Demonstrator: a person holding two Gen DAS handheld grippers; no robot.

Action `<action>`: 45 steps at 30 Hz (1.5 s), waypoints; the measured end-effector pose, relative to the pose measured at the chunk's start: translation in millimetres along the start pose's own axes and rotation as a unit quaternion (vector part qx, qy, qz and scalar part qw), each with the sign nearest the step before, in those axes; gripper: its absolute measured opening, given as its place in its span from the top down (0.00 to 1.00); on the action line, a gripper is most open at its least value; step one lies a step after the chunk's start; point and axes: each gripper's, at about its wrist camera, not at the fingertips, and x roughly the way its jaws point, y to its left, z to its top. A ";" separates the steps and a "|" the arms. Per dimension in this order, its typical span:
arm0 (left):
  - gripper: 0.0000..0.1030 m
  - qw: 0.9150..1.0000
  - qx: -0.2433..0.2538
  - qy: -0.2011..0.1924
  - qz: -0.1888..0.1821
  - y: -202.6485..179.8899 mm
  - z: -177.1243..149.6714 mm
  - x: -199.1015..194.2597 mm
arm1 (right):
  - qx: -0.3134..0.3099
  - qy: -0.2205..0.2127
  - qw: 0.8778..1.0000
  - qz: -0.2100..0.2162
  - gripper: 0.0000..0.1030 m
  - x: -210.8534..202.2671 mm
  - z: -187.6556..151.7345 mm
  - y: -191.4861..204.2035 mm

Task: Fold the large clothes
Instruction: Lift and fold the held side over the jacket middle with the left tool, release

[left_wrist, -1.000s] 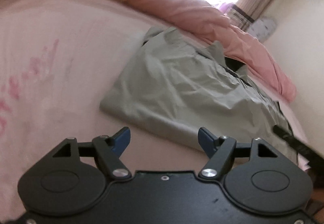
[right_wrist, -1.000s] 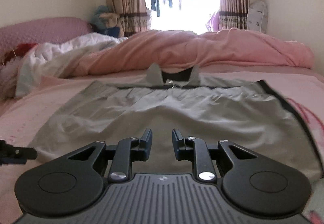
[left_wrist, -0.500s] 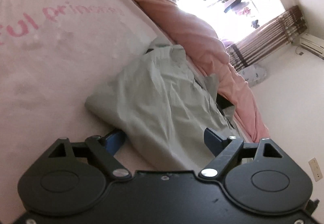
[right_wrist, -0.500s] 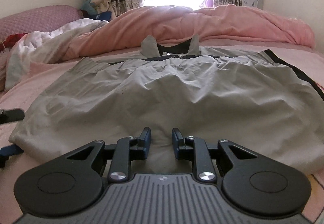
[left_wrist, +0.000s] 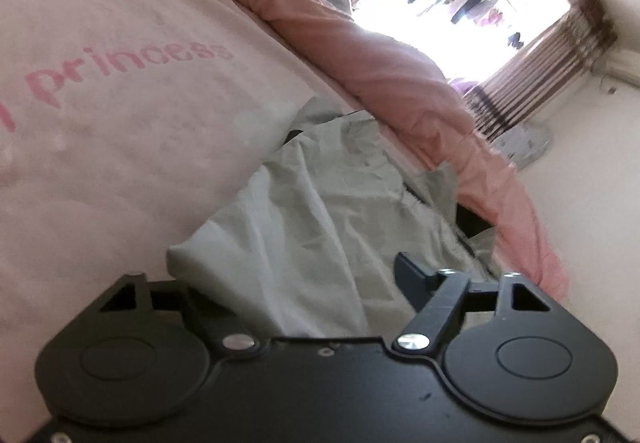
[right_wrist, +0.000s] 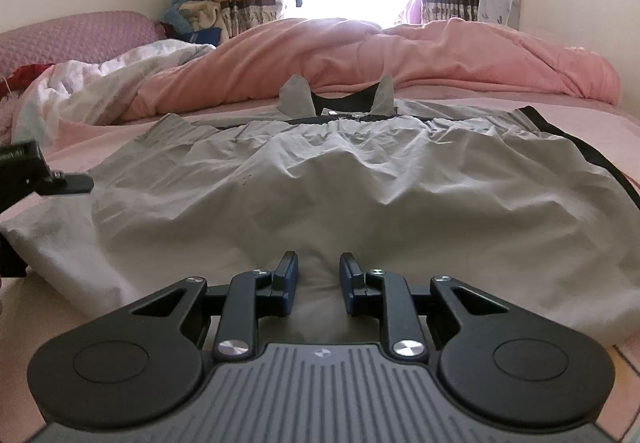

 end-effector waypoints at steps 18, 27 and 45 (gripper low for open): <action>0.65 0.998 0.056 0.005 0.033 -7.9 -2.4 10.5 | -0.015 -0.021 0.999 -0.032 0.75 44.9 12.1 13.2; 0.93 0.998 0.065 -0.012 -0.003 -37.0 6.5 -2.2 | 0.058 -0.018 0.998 -0.006 0.68 -13.2 21.6 -46.0; 0.98 0.917 0.252 0.084 -0.296 -295.5 -149.9 50.7 | 0.171 -0.034 0.977 -0.125 0.66 -111.7 -22.0 -207.1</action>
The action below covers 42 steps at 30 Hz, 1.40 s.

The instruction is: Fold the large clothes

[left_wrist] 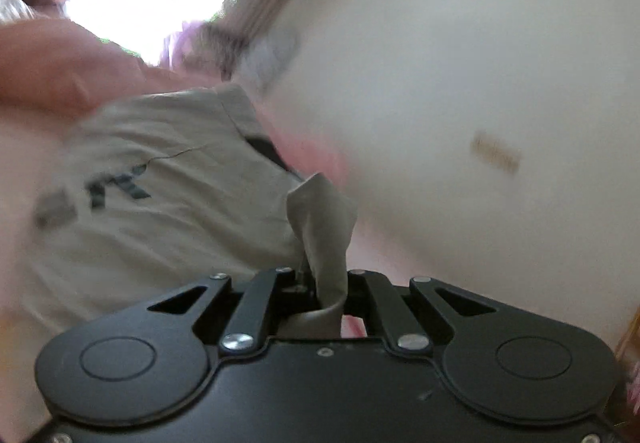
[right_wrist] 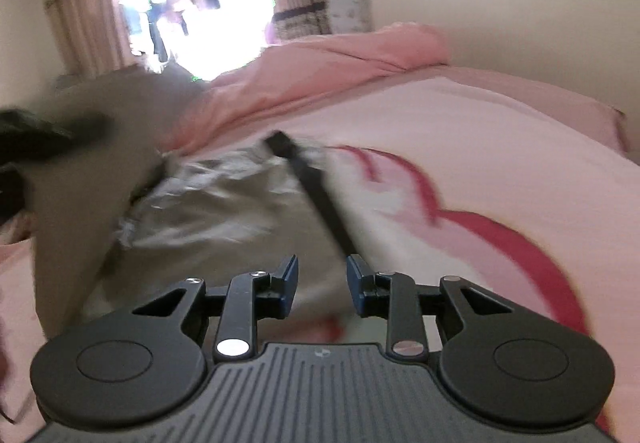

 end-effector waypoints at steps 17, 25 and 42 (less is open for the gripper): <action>0.31 0.984 0.099 0.039 0.143 -8.8 -10.1 -52.2 | 0.013 -0.008 0.998 0.062 0.50 -10.9 5.2 7.7; 0.31 0.969 0.043 0.046 0.240 42.6 -52.2 -116.1 | 0.025 0.008 0.994 0.107 0.43 -5.6 1.2 27.0; 0.30 0.960 0.069 0.091 0.255 56.6 -64.6 -95.0 | 0.079 0.044 0.991 0.102 0.43 62.5 4.5 57.3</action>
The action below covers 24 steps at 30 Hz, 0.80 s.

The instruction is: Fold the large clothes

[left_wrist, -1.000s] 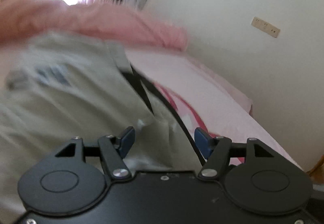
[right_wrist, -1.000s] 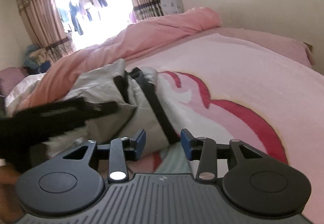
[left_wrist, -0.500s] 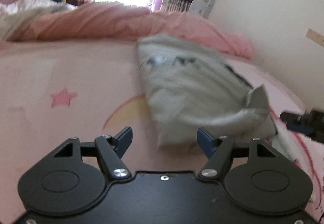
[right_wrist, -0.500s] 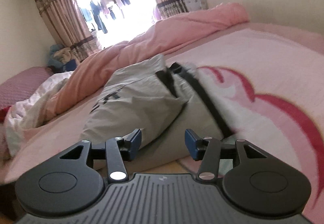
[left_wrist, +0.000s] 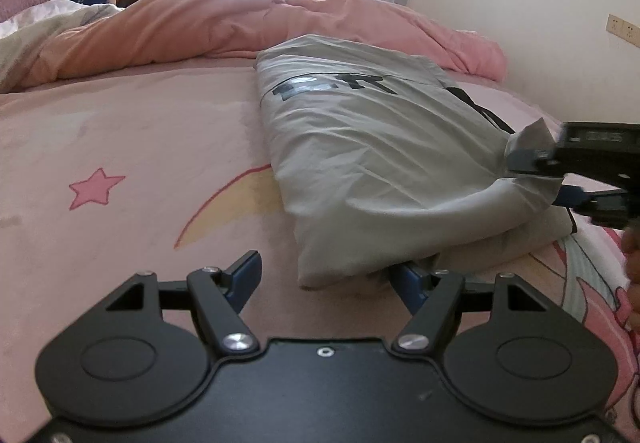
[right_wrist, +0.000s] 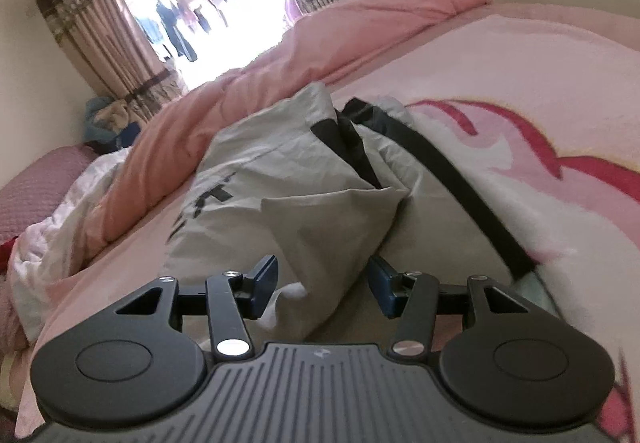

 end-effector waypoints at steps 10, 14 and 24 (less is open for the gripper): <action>0.43 1.000 -0.004 -0.012 -0.001 -6.7 1.9 -7.2 | -0.006 -0.085 0.996 0.027 0.97 -51.3 23.5 -3.0; 0.45 1.000 0.010 -0.003 -0.011 -16.6 6.7 -5.6 | 0.004 -0.101 0.995 -0.007 0.97 -53.4 22.6 -32.7; 0.35 1.000 0.000 0.010 -0.004 3.4 -9.0 5.4 | 0.039 -0.036 0.999 -0.009 0.96 -14.0 -12.9 -84.9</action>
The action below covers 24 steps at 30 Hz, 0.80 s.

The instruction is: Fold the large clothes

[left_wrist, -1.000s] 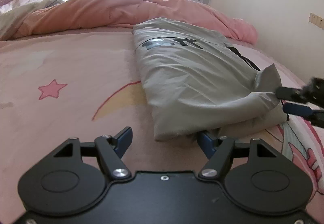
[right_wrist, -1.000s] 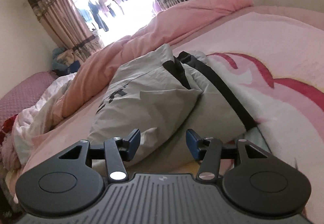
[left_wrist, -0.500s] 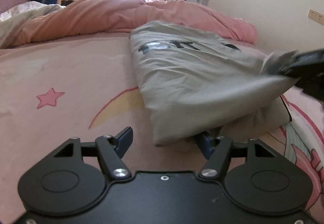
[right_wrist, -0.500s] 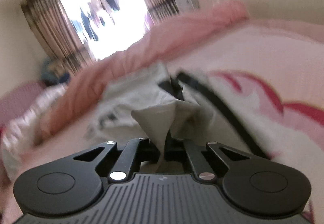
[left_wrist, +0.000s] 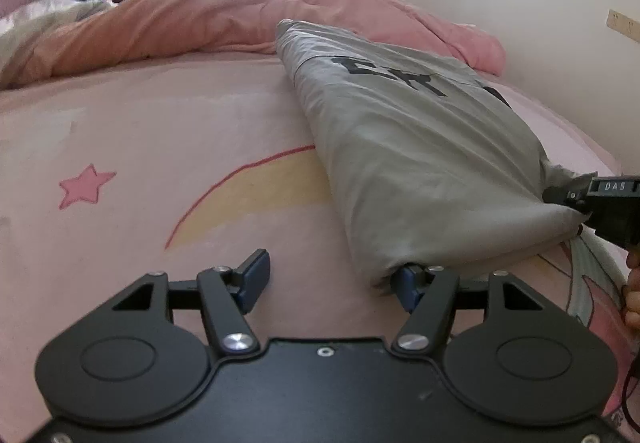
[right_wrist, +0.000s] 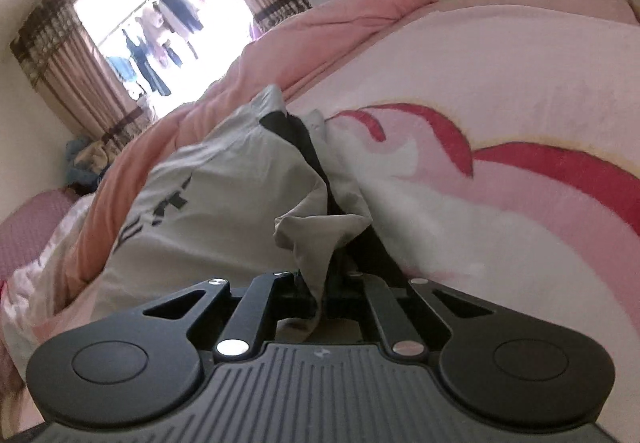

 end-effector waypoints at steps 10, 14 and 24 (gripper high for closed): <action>0.38 0.999 0.046 0.008 0.018 -2.3 3.4 -40.9 | 0.026 0.005 0.999 0.038 0.58 -24.7 17.4 -14.6; 0.38 0.999 0.026 -0.027 0.004 4.1 14.9 -68.7 | 0.017 0.001 0.999 0.030 0.72 -23.3 16.1 -11.5; 0.40 0.999 -0.006 -0.016 -0.050 -6.9 20.6 -35.5 | -0.018 -0.039 0.999 -0.001 0.96 -38.4 14.6 5.1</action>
